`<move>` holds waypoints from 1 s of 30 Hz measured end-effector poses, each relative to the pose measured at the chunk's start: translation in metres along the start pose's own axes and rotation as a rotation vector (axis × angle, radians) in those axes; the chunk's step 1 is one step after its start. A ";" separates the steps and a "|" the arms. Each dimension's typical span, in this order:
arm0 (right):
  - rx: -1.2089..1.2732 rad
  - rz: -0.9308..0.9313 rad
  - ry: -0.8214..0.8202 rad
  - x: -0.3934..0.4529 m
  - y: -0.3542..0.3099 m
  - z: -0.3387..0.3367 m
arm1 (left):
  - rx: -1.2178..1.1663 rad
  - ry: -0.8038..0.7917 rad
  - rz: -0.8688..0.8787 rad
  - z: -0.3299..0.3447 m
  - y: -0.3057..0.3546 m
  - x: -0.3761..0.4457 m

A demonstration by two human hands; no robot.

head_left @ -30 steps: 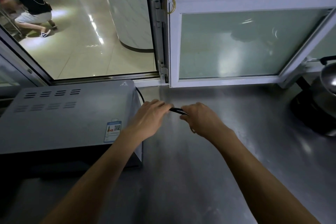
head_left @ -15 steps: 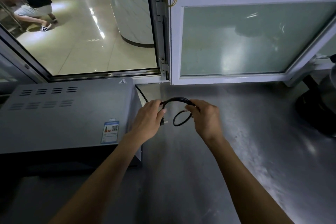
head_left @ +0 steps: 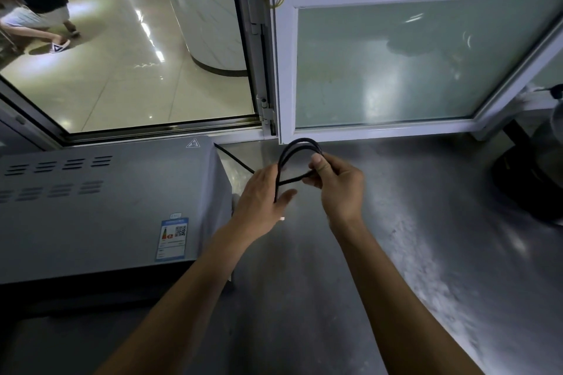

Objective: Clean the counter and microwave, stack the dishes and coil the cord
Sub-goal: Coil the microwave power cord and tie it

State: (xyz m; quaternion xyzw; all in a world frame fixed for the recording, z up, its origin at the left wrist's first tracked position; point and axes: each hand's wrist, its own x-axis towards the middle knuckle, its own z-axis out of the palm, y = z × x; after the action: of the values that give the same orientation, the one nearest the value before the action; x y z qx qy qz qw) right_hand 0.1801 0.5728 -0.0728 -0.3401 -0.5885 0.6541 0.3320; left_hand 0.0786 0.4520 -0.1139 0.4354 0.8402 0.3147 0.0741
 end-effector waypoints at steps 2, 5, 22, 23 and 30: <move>0.077 0.038 0.003 0.003 0.000 0.004 | -0.034 0.027 0.004 -0.002 -0.001 0.004; 0.122 0.086 -0.004 0.006 -0.001 0.007 | -0.072 -0.008 0.013 -0.008 0.000 0.007; 0.137 0.047 -0.105 0.011 0.008 0.002 | 0.025 -0.237 -0.093 -0.032 -0.010 0.006; 0.103 0.023 -0.106 0.012 0.009 0.002 | 0.010 -0.240 -0.103 -0.031 -0.009 0.006; -0.219 -0.161 -0.140 0.031 0.011 -0.002 | -0.203 -0.274 -0.187 -0.026 -0.013 0.011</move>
State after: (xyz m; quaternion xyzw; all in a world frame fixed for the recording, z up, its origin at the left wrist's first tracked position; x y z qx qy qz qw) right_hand 0.1640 0.5989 -0.0860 -0.2796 -0.7033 0.5794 0.3025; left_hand 0.0523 0.4428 -0.0995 0.3842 0.8231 0.3274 0.2602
